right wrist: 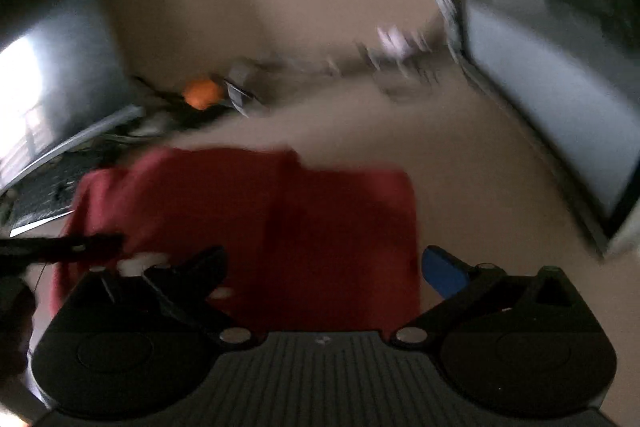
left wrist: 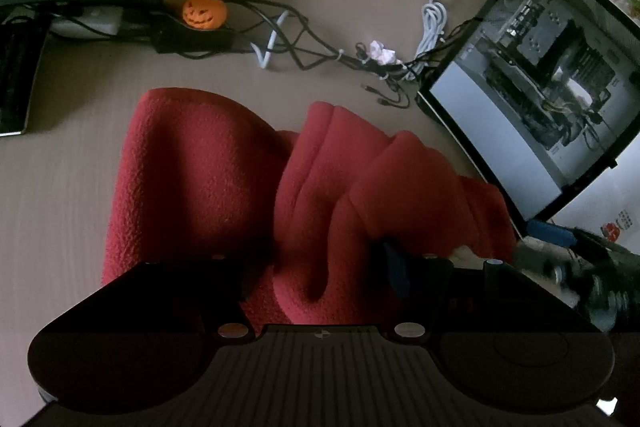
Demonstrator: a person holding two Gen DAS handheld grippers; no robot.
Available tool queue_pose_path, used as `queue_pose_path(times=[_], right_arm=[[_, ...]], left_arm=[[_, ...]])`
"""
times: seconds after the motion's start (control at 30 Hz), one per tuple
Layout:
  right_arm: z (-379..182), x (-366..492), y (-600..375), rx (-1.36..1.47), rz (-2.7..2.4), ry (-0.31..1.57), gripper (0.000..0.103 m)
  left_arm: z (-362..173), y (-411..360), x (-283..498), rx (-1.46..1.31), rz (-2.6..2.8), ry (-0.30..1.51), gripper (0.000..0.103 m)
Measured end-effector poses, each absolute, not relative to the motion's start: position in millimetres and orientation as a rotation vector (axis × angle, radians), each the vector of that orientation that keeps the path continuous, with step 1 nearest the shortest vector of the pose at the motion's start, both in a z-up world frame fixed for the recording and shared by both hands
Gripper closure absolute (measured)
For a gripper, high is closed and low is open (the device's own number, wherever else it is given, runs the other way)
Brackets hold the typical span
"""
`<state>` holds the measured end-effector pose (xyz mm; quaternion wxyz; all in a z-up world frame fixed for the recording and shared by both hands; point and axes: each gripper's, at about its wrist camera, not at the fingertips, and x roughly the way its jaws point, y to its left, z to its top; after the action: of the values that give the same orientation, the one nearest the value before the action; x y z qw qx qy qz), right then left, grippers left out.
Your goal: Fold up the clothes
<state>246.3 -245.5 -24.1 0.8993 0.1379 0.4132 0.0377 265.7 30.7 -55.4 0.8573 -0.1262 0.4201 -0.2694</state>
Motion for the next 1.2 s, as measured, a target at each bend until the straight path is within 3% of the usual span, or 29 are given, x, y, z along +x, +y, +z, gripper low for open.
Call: queue_pose_path(times=[0.17,0.3,0.63,1.0,1.2], right_arm=[[-56,264,-247,0.328,0.082,0.950,0.000],[-63,263,-248,0.371,0.114,0.946,0.000],[-58,257,-258,0.468,0.162,0.935,0.000],[-21,261,-268,0.553,0.137,0.792,0.000],[-44,269,-233,0.316,0.133,0.893,0.000]], left_arm=[[-51,32,263,-0.274,-0.556,0.872,0.031],[-29,48,251,-0.235,-0.489,0.771,0.008],[-76,75,282,-0.283,-0.327,0.976,0.008],[-85,80,298,-0.346,-0.393,1.045,0.004],[-84,76,300,-0.343,-0.393,1.046,0.003]])
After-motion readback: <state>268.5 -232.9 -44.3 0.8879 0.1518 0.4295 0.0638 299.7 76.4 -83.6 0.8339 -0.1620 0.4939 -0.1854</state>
